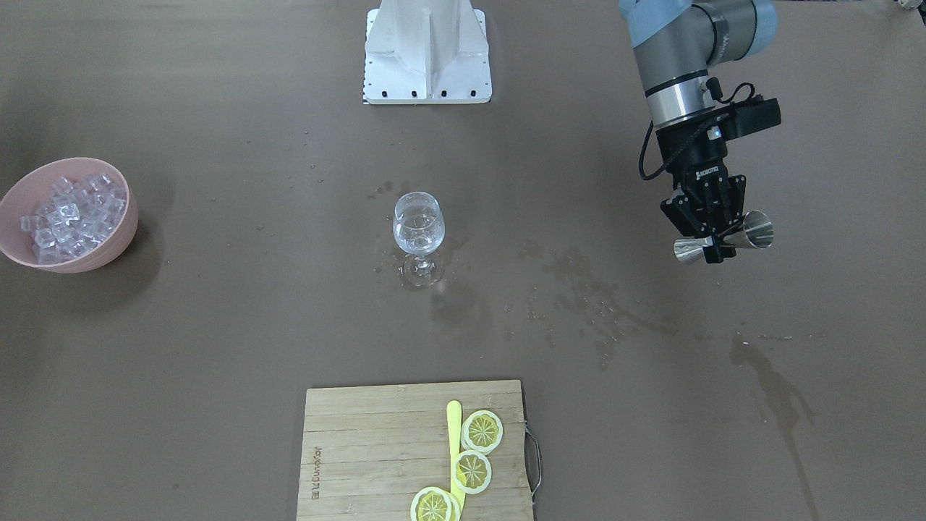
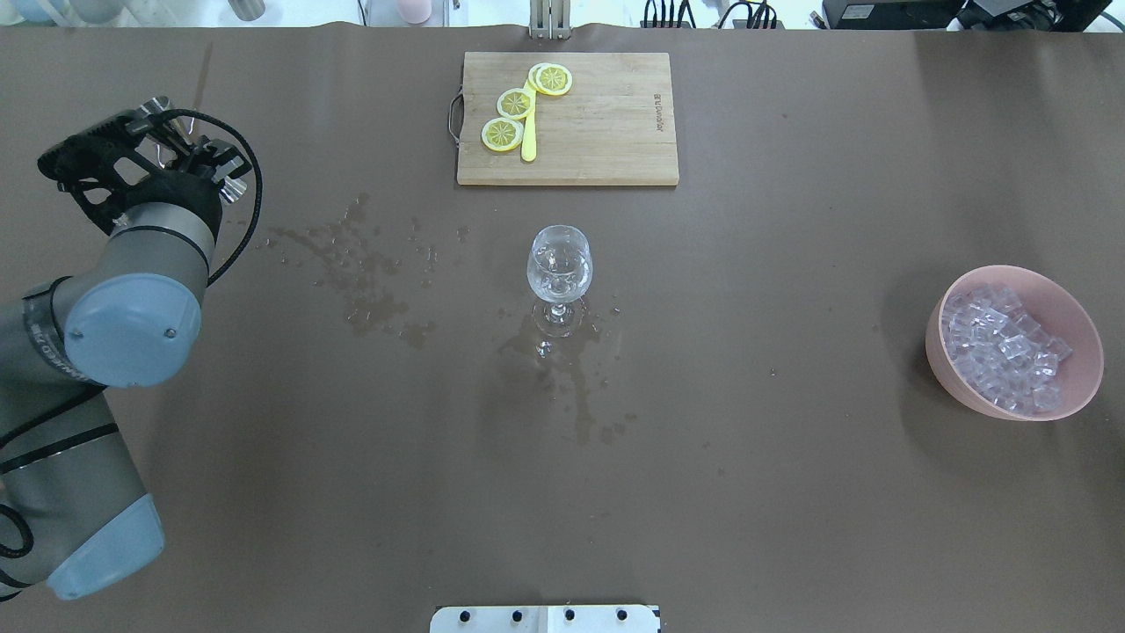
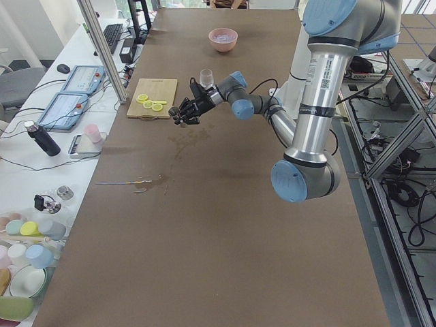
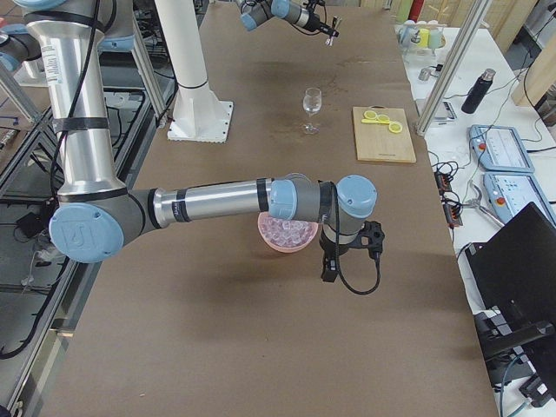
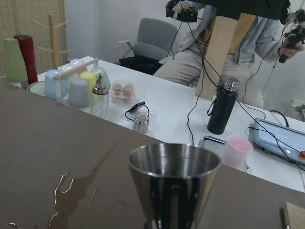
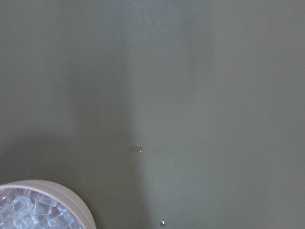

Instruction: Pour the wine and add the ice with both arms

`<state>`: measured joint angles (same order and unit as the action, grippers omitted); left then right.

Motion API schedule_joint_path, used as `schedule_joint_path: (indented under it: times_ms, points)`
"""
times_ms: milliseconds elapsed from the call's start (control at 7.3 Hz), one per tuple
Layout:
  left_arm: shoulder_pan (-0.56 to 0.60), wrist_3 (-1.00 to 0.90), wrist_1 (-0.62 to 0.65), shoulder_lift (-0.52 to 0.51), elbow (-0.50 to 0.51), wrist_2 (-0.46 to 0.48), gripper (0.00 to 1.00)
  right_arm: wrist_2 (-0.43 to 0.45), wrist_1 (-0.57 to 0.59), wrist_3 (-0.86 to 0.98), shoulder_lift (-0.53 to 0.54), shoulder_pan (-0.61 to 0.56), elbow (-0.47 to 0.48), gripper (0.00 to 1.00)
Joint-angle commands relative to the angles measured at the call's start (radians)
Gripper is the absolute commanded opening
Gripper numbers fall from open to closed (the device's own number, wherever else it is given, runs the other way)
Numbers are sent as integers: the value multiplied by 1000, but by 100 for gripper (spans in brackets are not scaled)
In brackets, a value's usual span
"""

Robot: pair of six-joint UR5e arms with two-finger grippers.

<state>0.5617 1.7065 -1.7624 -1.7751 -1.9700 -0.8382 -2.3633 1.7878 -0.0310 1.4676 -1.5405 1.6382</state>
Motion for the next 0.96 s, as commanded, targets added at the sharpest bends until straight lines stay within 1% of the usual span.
schedule_joint_path:
  times_ms: [0, 137, 274, 411, 548, 685, 822]
  points:
    - [-55, 132, 32, 0, 84, 88, 0, 4, -7, -1, 8, 3, 0, 100]
    - [-74, 200, 113, -33, 106, 88, 0, -4, -7, -3, 10, 3, 2, 100]
    - [-98, 294, 271, -131, 162, 105, 0, -7, -7, -4, 14, 3, 0, 100]
    - [-120, 367, 394, -188, 172, 111, 0, -4, -8, -3, 14, 3, 0, 100]
    - [-138, 413, 418, -187, 183, 131, 0, -4, -8, -4, 14, 3, 0, 100]
    - [-138, 424, 420, -188, 218, 155, 0, -4, -8, -4, 14, 3, 2, 100]
    - [-138, 446, 425, -185, 232, 177, 0, -7, -7, -4, 14, 3, 6, 100]
